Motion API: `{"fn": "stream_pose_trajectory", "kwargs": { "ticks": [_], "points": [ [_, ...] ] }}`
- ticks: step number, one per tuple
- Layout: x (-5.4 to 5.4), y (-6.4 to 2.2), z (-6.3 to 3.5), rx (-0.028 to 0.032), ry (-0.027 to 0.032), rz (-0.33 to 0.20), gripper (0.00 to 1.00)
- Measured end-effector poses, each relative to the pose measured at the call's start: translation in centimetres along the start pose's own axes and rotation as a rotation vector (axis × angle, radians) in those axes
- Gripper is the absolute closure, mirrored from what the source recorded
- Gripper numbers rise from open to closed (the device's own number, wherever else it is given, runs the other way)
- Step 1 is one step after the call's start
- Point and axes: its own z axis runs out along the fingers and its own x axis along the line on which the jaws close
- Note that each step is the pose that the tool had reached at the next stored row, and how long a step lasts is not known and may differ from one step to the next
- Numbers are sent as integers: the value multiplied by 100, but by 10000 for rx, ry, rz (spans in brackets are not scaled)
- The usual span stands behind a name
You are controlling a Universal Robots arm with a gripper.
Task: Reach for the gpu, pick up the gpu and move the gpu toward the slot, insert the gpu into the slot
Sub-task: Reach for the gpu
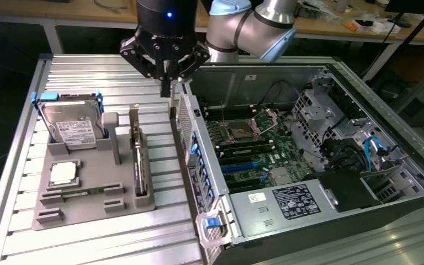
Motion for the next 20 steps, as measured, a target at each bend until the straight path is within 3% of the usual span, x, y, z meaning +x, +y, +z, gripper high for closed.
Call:
{"fn": "stream_pose_trajectory", "kwargs": {
  "ticks": [20],
  "points": [
    [513,-39,-13,0,1,0,89]
  ]
}}
